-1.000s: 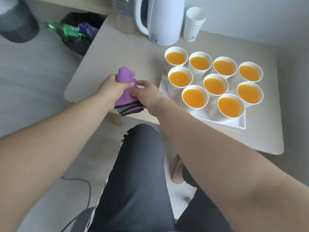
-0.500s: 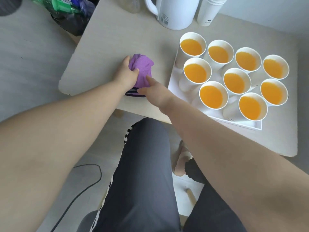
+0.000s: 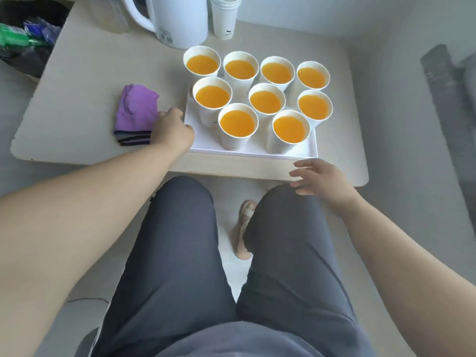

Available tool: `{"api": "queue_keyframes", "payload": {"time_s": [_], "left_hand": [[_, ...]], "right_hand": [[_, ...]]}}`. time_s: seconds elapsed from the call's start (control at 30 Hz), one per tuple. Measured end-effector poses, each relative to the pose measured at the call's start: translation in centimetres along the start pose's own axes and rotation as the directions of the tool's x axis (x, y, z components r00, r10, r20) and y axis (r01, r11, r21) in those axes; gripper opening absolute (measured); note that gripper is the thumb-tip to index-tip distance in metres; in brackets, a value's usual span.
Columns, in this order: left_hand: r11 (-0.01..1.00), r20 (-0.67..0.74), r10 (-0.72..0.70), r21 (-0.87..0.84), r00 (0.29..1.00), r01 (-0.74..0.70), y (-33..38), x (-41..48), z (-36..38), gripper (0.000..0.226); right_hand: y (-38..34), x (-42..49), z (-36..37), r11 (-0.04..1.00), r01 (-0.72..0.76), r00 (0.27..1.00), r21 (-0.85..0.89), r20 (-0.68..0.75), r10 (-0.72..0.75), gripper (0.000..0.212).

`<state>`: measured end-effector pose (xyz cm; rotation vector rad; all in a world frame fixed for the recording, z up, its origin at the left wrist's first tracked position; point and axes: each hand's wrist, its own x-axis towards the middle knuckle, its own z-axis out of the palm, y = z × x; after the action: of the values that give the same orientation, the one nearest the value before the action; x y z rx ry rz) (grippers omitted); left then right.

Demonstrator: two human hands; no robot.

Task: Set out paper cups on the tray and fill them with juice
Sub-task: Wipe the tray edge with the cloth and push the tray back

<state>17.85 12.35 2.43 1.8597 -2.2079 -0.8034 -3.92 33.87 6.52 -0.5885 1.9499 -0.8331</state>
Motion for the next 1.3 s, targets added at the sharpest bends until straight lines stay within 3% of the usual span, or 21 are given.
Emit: {"api": "queue_keyframes", "payload": {"time_s": [0.1,0.17,0.37,0.53,0.7,1.1,1.3], "left_hand": [[0.994,0.015,-0.064,0.089,0.998,0.062,0.6,0.8,0.5,0.038],[0.983,0.039,-0.109,0.151,0.993,0.102,0.9,1.3,0.9,0.037],[0.959,0.108,-0.119,0.269,0.987,0.086,0.3,3.0,2.0,0.019],[0.953,0.066,-0.099,0.292,0.993,0.075,0.0,4.4,2.7,0.034],[0.940,0.004,-0.009,0.341,1.000,0.007,-0.5,5.3,3.4,0.033],[0.931,0.009,-0.036,0.364,0.999,0.030,0.2,5.7,3.5,0.025],[0.936,0.013,-0.038,0.352,0.999,0.031,0.2,5.8,3.3,0.023]], "right_hand": [[1.6,3.2,-2.7,0.999,-0.051,0.959,-0.002,-0.279,0.049,0.020],[2.1,5.5,-3.6,0.993,-0.108,0.925,-0.047,-0.372,0.083,0.031],[1.3,10.3,-3.0,0.956,-0.137,0.945,-0.258,-0.324,0.048,0.044],[0.9,12.7,-2.9,0.891,-0.095,0.940,-0.445,-0.334,-0.066,0.033],[1.1,14.0,-2.6,0.834,-0.115,0.911,-0.540,-0.391,-0.128,0.032],[0.1,14.3,-1.9,0.728,-0.177,0.902,-0.662,-0.405,-0.149,0.023],[0.0,14.4,-1.9,0.741,-0.167,0.905,-0.650,-0.399,-0.147,0.020]]}}
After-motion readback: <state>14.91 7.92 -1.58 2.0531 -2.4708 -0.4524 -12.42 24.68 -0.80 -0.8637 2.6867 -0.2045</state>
